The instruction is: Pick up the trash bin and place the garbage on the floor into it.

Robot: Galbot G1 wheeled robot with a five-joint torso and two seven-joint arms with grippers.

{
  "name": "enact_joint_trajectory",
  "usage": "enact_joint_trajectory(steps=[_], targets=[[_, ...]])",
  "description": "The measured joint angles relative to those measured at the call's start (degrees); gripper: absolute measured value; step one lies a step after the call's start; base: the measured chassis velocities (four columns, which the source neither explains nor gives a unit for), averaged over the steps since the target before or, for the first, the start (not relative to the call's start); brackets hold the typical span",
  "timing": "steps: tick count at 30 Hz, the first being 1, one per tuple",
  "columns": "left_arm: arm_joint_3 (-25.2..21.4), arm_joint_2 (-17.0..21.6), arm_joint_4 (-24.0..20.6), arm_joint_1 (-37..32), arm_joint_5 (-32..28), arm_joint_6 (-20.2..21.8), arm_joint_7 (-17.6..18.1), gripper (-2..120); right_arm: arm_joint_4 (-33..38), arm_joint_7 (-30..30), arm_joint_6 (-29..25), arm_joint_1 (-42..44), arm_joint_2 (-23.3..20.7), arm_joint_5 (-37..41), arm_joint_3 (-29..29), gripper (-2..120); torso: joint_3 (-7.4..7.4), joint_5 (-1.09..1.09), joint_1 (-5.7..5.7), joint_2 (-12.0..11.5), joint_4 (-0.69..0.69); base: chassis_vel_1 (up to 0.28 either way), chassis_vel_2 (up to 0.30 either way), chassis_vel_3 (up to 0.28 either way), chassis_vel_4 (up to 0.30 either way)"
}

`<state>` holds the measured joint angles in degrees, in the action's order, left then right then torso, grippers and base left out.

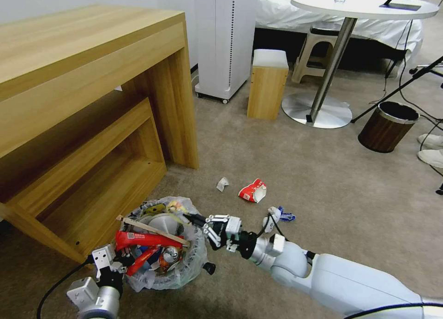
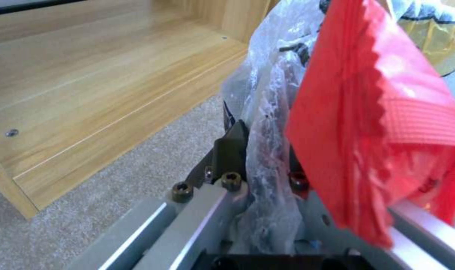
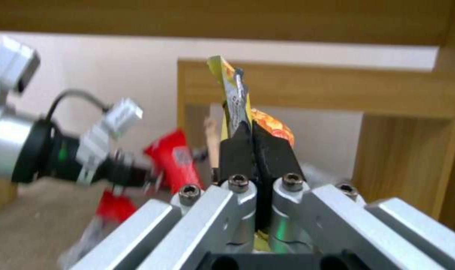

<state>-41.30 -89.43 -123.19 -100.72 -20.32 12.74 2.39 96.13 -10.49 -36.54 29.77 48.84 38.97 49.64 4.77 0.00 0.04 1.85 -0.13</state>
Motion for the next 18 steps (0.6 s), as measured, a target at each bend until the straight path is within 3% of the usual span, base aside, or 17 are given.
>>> enact_joint_trajectory(steps=[6, 18], targets=[[-0.1, -0.3, -0.3, -0.3, 0.2, -0.2, -0.1, 1, -4.1, 0.6, 0.0, -1.1, 1.6, -1.8, 4.0, 0, 0.00, 0.00, 0.00, 0.0, -0.01, 0.000, 0.000, 0.000, 0.000], [-0.1, -0.4, 0.1, -0.3, 0.2, -0.4, -0.3, 1, -9.9, 4.7, 1.0, -0.6, 5.0, -4.7, 5.3, 0, 0.00, 0.00, 0.00, 0.0, -0.01, 0.000, 0.000, 0.000, 0.000]])
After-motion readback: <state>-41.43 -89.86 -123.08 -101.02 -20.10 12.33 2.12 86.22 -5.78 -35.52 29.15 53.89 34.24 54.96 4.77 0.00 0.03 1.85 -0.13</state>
